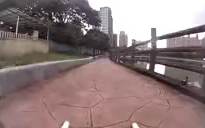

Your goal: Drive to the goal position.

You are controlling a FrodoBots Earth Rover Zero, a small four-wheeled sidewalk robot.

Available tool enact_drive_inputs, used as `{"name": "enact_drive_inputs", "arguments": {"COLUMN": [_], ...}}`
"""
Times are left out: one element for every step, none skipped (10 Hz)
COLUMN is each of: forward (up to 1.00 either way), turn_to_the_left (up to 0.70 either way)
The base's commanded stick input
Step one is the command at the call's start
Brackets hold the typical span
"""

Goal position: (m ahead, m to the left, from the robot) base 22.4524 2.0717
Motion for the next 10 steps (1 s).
{"name": "enact_drive_inputs", "arguments": {"forward": [0.7, 0.7, 0.7, 0.7, 0.7, 0.7, 0.7, 0.7, 0.7, 0.7], "turn_to_the_left": [0.0, 0.0, 0.0, 0.0, 0.0, 0.0, 0.0, 0.0, 0.0, 0.0]}}
